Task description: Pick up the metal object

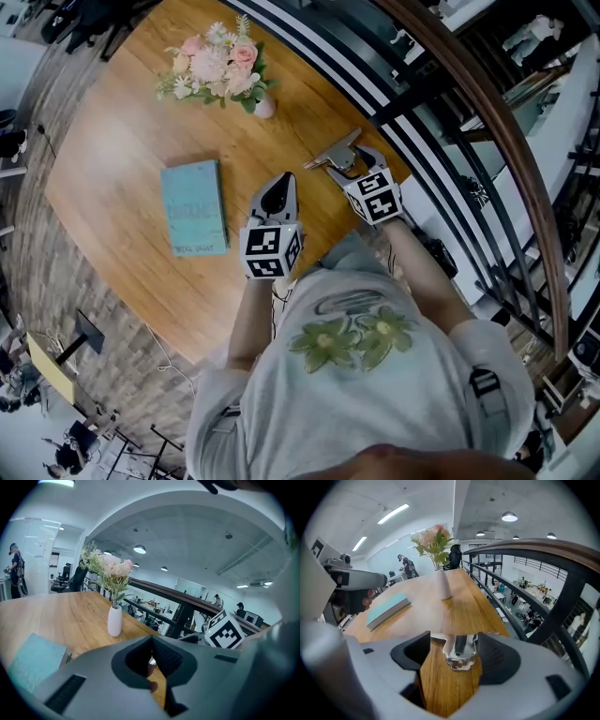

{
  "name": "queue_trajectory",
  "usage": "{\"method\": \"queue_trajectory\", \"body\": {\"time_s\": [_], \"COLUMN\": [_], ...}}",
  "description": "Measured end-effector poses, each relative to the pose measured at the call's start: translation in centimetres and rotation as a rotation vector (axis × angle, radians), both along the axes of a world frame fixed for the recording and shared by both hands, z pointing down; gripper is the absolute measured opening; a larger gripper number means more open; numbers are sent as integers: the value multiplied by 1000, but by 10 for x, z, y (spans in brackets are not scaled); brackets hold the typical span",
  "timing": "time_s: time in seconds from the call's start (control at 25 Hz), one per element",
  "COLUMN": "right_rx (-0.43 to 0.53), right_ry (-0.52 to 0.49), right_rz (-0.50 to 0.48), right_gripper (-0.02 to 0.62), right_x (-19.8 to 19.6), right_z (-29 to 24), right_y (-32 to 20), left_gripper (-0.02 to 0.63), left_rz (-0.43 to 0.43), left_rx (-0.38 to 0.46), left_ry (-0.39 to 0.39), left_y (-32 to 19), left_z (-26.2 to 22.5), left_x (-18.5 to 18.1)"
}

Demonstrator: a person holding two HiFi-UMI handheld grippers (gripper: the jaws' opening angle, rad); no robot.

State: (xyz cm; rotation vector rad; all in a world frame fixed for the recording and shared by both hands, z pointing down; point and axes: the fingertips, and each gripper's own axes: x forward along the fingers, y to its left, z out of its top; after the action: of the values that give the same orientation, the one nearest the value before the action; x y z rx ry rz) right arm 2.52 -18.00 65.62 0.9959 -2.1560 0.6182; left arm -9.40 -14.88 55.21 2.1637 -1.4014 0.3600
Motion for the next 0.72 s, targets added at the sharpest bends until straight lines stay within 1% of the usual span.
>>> {"method": "queue_trajectory", "body": {"time_s": [0.2, 0.72], "right_rx": [-19, -72], "right_ry": [24, 100], "right_rz": [8, -9], "right_gripper": [301, 307], "right_x": [4, 1], "right_z": [12, 38], "right_y": [-3, -6], "left_gripper": [14, 14], "left_rz": [-3, -27], "left_rx": [-6, -15], "left_ry": [1, 13], "left_y": [-3, -12], "left_z": [2, 6], "left_x": [-4, -12]}}
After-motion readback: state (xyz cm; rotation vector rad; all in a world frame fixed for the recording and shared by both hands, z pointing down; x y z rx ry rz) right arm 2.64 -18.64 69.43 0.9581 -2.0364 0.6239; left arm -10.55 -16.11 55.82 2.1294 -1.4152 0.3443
